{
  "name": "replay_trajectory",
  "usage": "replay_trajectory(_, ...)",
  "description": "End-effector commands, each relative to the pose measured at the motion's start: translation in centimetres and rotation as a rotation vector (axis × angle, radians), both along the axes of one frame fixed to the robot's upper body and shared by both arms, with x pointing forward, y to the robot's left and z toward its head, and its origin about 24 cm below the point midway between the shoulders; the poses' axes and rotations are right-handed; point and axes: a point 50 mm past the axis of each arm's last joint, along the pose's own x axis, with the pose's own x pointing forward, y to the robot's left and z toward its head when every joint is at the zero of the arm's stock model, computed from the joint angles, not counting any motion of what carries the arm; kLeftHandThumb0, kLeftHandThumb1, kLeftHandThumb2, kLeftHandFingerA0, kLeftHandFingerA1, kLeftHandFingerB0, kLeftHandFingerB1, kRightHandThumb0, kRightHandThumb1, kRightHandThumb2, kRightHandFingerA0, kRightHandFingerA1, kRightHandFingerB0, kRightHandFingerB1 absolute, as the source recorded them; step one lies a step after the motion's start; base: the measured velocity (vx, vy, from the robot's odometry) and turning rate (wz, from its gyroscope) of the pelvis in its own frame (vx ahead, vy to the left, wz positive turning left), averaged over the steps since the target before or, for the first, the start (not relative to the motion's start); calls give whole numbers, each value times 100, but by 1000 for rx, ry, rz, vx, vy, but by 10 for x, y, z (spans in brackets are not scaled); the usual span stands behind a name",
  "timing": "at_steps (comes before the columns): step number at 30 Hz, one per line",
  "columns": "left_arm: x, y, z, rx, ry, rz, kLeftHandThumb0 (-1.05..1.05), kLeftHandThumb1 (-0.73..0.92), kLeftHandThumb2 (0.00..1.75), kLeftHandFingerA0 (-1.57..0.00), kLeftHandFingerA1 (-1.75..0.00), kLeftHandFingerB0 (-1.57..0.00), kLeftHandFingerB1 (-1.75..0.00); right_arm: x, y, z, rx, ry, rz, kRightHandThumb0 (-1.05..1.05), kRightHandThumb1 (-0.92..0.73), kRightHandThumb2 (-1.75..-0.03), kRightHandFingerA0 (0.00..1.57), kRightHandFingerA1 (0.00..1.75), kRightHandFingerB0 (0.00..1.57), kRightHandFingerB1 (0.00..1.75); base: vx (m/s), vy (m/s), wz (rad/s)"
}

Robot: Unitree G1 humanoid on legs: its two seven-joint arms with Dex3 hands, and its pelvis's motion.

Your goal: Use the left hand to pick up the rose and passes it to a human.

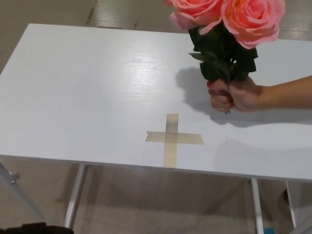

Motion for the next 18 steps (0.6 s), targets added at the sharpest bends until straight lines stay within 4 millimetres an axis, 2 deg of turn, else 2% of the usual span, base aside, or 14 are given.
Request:
replay_trajectory(1, -3, 2, -89, 534, 86, 386, -48, 56, 57, -58, -40, -58, -39, -9, 7, -6, 5, 25, -15, -37, -70, -61, 63, 43, 48, 38, 0, 0, 0)
replay_trajectory(2, -20, 6, -100, 576, 136, 424, -47, 58, 58, -63, -41, -59, -39, -9, 8, -6, 3, 27, -12, -37, -70, -61, 63, 43, 48, 38, 0, 0, 0)
replay_trajectory(4, -18, 9, -100, 604, 146, 392, -51, 56, 61, -62, -42, -56, -40, -3, 10, -5, 6, 16, -12, -37, -70, -61, 63, 43, 48, 38, 0, 0, 0)
replay_trajectory(7, -33, 14, -105, 605, 206, 330, -53, 63, 59, -58, -39, -52, -37, -7, 7, -5, 6, 24, -22, -37, -70, -61, 63, 43, 48, 38, 0, 0, 0)
replay_trajectory(11, -32, 15, -104, 590, 211, 313, -49, 54, 57, -58, -39, -52, -37, -6, 9, -5, -4, 25, -11, -37, -70, -61, 64, 43, 48, 38, 0, 0, 0)
replay_trajectory(18, -25, 16, -104, 606, 202, 306, -44, 52, 56, -57, -39, -53, -38, 1, 8, -2, 11, 5, -23, -36, -70, -61, 64, 43, 48, 38, 0, 0, 0)
